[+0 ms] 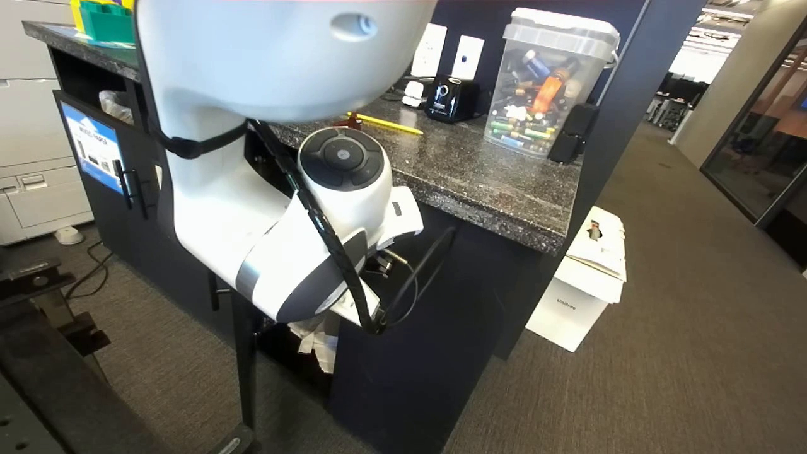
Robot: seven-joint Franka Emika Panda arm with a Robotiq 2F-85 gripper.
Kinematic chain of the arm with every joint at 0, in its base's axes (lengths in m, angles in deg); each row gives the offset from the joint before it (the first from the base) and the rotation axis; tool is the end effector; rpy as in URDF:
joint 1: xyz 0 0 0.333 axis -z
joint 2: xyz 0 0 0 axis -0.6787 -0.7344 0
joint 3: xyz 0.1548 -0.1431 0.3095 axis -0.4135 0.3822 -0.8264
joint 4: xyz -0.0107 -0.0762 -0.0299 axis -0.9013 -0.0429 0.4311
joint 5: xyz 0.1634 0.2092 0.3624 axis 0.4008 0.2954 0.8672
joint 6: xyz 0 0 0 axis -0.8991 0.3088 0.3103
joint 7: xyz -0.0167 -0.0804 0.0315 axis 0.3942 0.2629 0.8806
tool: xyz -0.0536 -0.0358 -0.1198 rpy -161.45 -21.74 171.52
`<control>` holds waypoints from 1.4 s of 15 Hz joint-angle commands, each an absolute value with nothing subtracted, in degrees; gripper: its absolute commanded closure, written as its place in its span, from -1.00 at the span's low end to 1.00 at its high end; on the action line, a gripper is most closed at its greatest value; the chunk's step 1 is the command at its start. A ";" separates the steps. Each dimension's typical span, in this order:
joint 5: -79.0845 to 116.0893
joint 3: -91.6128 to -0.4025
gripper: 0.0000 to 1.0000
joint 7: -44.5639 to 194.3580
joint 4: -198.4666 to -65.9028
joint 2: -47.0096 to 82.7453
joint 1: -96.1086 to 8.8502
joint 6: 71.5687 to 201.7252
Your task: Open the right door of the cabinet on the far right.
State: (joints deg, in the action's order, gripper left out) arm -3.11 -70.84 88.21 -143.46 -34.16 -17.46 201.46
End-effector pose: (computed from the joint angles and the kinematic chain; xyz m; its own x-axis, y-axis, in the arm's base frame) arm 0.6873 -0.0115 -0.0570 0.7931 0.1158 0.5980 0.2527 -0.9558 -0.1501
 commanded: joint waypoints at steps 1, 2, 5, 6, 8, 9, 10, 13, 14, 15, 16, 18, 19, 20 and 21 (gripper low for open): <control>4.46 -63.57 0.91 83.99 -146.59 -27.29 -22.38 197.69; 5.98 -62.46 0.91 83.49 -147.97 -25.60 -23.23 196.54; 8.45 -59.39 0.91 83.05 -153.25 -20.74 -23.86 194.37; 9.09 -58.55 0.91 82.87 -154.10 -20.06 -24.48 193.62; 9.65 -57.30 0.91 82.91 -155.79 -19.00 -25.00 192.31; 10.05 -57.02 0.91 82.81 -156.28 -18.56 -25.01 191.57; 10.35 -56.65 0.91 82.65 -157.32 -17.63 -25.09 191.05; 11.41 -55.24 0.91 82.24 -161.94 -13.69 -25.66 189.18; 11.83 -54.59 0.91 82.21 -163.85 -12.00 -25.95 188.34; 12.30 -53.82 0.91 82.21 -165.71 -10.37 -26.17 187.23; 12.82 -52.82 0.91 82.22 -167.73 -8.48 -26.45 185.81; 13.88 -49.73 0.91 82.34 -170.79 -5.14 -27.06 181.61; 14.30 -47.45 0.91 82.52 -171.60 -3.74 -27.52 178.79; 14.59 -44.56 0.91 82.56 -171.73 -2.48 -28.18 176.20; 14.69 -41.04 0.91 82.34 -170.57 -1.48 -29.04 173.52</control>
State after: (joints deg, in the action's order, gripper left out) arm 12.50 -49.13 82.13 -171.25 -6.90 -26.19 180.84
